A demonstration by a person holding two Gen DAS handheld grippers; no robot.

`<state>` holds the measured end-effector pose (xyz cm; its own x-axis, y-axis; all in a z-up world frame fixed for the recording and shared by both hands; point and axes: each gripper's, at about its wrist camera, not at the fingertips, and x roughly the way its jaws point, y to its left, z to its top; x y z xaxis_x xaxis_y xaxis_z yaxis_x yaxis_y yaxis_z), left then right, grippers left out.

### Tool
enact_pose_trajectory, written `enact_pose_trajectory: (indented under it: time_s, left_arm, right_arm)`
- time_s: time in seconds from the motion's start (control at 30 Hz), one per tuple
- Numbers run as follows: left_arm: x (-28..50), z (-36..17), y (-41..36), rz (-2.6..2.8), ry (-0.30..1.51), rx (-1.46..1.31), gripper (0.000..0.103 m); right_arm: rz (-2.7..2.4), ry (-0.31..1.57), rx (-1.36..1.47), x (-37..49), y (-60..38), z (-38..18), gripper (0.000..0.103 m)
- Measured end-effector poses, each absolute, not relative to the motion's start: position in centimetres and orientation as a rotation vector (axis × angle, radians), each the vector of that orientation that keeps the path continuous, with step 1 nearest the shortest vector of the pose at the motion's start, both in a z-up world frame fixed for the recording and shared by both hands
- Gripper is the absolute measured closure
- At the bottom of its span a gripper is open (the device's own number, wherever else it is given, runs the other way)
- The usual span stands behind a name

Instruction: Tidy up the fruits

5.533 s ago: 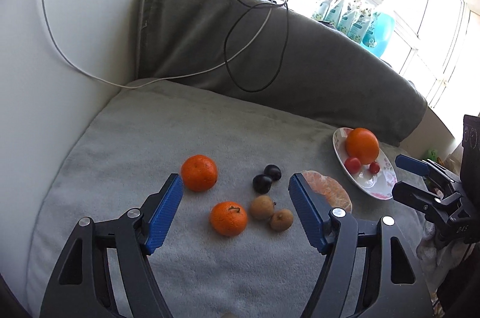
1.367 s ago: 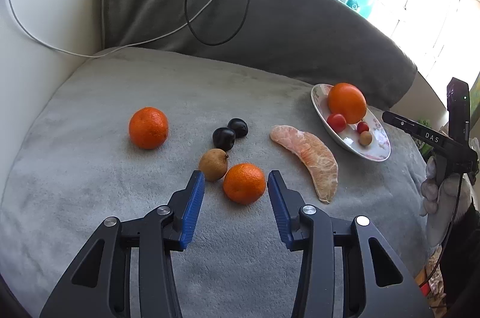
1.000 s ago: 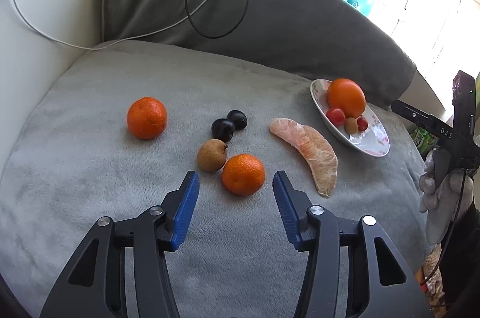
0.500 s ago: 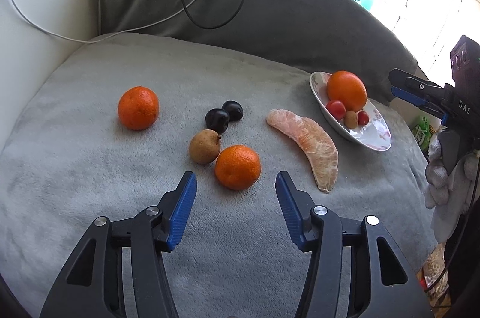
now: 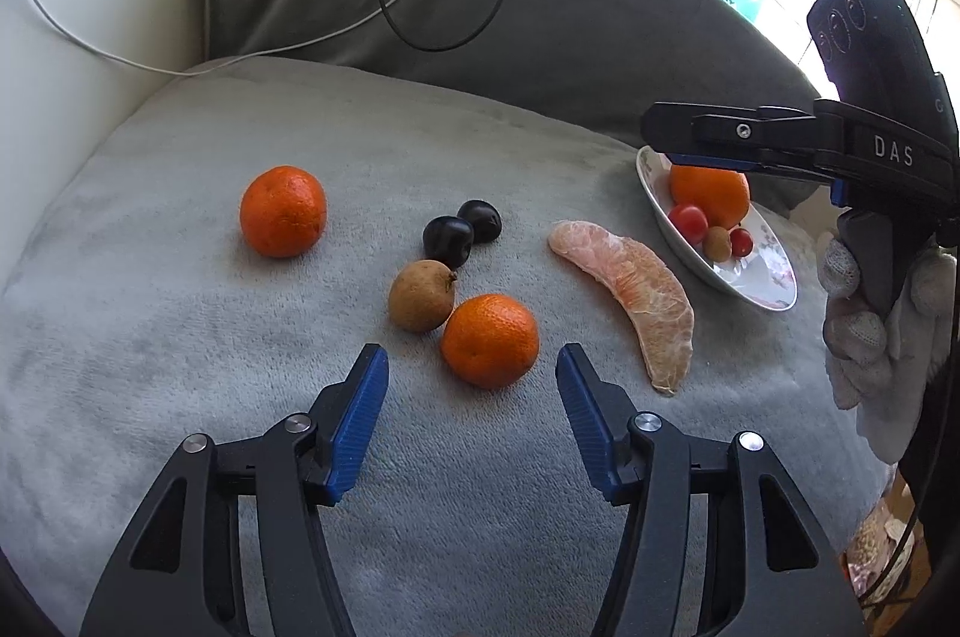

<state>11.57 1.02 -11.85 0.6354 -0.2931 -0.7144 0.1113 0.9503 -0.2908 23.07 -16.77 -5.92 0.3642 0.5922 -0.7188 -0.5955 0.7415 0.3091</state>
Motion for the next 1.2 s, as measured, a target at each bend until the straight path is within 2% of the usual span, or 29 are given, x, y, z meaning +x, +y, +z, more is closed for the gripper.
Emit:
enact_pose_trajectory:
  time_s: [0.13, 0.23, 0.43, 0.6, 0.73, 0.9, 1.03, 1.2]
  left_arm:
    - [11.6, -11.9, 0.8, -0.236, 0.854, -0.212, 0.045]
    - [11.8, -11.9, 0.6, -0.24, 0.858, -0.204, 0.045]
    - [12.4, -11.9, 0.4, -0.236, 0.86, -0.198, 0.045]
    - [12.5, -12.1, 0.0, -0.242, 0.865, -0.184, 0.045]
    - [12.6, -12.2, 0.0, -0.233, 0.87, -0.184, 0.046]
    - [12.9, -12.5, -0.2, -0.231, 0.882, -0.175, 0.048]
    - [13.0, -12.7, 0.0, -0.235, 0.889, -0.195, 0.049]
    - [13.2, -12.8, 0.1, -0.226, 0.89, -0.199, 0.056]
  right_arm:
    - [0.788, 1.025, 0.05, 25.0, -15.4, -7.6, 0.041]
    - [0.806, 1.073, 0.08, 25.8, -14.4, -8.5, 0.044]
    - [0.812, 1.156, 0.113, 27.0, -12.6, -10.3, 0.057]
    - [0.796, 1.174, 0.108, 27.5, -11.8, -10.7, 0.058]
    - [0.783, 1.196, 0.097, 27.9, -11.4, -11.2, 0.067]
    - [0.773, 1.206, 0.079, 27.9, -10.8, -11.6, 0.067]
    - [0.762, 1.21, 0.075, 27.9, -10.6, -11.8, 0.072]
    - [0.749, 1.201, 0.062, 27.8, -10.3, -11.9, 0.074]
